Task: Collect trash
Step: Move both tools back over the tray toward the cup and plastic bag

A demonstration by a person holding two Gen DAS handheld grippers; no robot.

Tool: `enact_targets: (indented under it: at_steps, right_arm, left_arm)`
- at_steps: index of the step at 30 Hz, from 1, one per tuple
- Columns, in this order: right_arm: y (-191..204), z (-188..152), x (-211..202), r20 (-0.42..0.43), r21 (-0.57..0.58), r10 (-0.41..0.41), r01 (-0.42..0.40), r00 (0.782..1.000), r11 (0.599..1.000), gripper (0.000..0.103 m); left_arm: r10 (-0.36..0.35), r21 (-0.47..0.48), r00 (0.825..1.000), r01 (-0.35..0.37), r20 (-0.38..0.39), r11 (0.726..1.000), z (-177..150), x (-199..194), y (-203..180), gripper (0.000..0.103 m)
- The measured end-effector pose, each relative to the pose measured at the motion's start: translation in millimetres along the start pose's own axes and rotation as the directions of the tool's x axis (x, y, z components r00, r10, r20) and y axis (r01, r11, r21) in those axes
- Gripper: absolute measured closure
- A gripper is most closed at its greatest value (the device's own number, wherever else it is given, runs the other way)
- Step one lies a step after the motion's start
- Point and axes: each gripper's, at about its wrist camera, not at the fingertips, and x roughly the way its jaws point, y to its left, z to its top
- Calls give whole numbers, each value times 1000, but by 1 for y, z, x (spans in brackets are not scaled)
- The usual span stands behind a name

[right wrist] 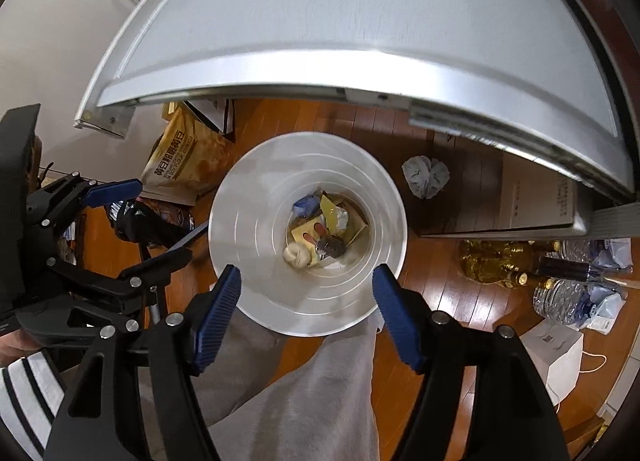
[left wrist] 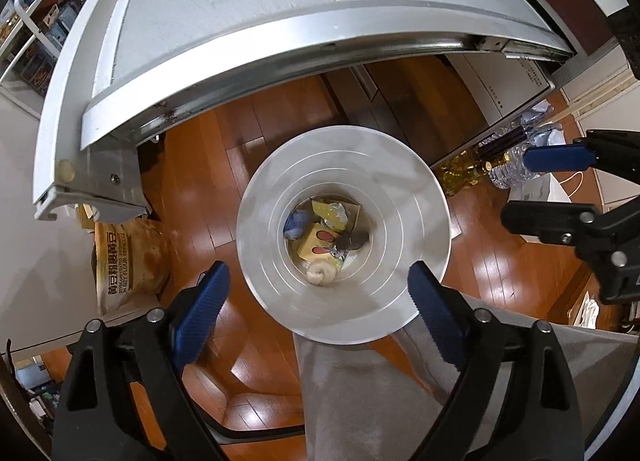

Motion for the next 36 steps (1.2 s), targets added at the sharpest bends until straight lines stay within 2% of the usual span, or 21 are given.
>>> enact_targets:
  at_steps: [5, 10, 13, 16, 22, 25, 30, 36]
  right_arm:
    - [7, 1, -24, 52, -39, -23, 25, 998, 999, 27]
    - [17, 4, -65, 170, -80, -50, 65, 984, 995, 19]
    - [19, 9, -90, 251, -71, -70, 91, 966, 993, 16]
    - [18, 20, -113, 329, -43, -82, 102, 941, 994, 13]
    - [21, 42, -149, 469, -20, -130, 157, 874, 987, 7]
    - [18, 51, -153, 499, -1, -149, 172, 853, 985, 5]
    - [7, 62, -156, 552, 46, -144, 142, 821, 989, 5]
    - [-2, 79, -151, 538, 82, -158, 135, 828, 987, 5]
  left_arm:
    - [-13, -17, 1000, 13, 14, 1000, -1, -14, 0, 9]
    - [-15, -32, 994, 19, 107, 999, 1, -52, 0, 9]
    - [-3, -56, 985, 13, 174, 998, 7, -75, 0, 9]
    - [27, -83, 968, -7, 250, 997, 19, -100, 3, 9]
    - [96, -156, 927, -42, 362, 987, 47, -134, 12, 9]
    - [117, -194, 913, -43, 391, 980, 60, -140, 20, 9]
    - [142, -251, 896, -36, 420, 967, 77, -148, 34, 9]
    - [167, -261, 887, -55, 431, 964, 91, -153, 37, 9]
